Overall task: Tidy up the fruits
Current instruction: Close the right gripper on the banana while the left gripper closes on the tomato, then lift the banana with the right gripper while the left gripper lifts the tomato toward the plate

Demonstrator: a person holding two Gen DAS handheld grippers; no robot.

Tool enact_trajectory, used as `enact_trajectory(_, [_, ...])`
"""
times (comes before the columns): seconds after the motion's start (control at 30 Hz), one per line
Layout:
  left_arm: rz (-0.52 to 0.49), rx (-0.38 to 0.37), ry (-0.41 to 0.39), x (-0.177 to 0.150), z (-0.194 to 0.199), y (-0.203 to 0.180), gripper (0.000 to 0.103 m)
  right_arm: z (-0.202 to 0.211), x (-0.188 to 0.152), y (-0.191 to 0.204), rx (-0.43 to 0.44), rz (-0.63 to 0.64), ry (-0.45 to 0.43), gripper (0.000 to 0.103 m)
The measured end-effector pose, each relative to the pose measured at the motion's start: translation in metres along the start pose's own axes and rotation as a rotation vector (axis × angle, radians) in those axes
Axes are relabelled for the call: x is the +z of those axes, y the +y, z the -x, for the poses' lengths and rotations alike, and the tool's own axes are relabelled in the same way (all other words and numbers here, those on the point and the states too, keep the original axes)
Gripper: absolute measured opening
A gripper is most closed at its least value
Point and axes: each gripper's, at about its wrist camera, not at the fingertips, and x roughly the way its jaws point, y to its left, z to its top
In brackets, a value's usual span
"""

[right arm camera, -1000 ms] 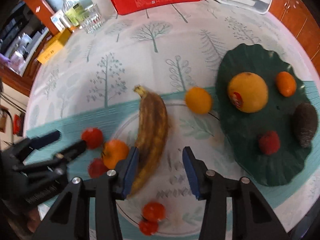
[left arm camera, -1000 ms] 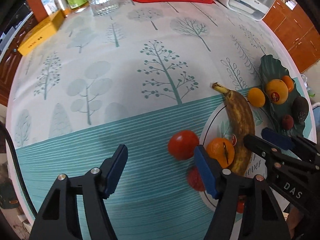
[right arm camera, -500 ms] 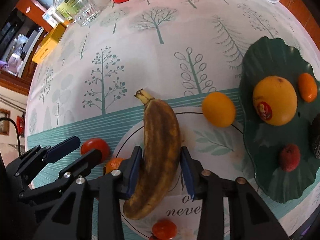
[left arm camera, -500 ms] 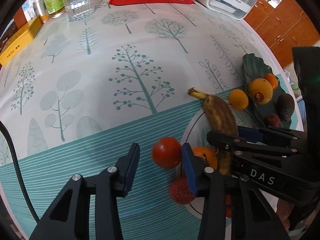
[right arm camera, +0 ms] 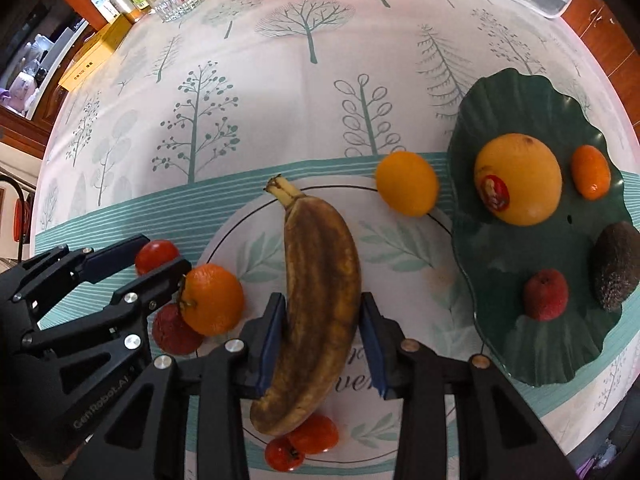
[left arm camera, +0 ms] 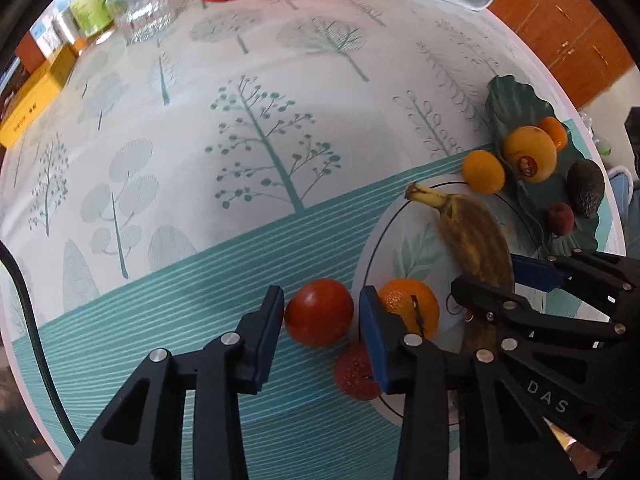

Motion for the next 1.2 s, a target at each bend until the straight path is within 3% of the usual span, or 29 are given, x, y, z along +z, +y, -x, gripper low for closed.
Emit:
enact_trajectory(0.13, [0.031, 0.002, 0.032, 0.002, -0.009, 0.004, 0.036, -0.001, -0.004, 0.000, -0.002, 0.000, 0.004, 0.037])
enact_trajectory(0.57, [0.071, 0.003, 0.018, 0.001, -0.005, 0.016, 0.031, -0.005, -0.007, 0.005, -0.002, 0.008, -0.003, 0.037])
enact_trajectory(0.9, [0.068, 0.031, -0.023, -0.013, 0.026, 0.019, 0.031, 0.008, -0.012, 0.011, 0.057, 0.023, -0.027, 0.036])
enact_trajectory(1.2, [0.036, 0.037, -0.077, -0.018, 0.064, 0.001, 0.031, 0.047, -0.018, 0.008, 0.099, 0.037, -0.094, 0.035])
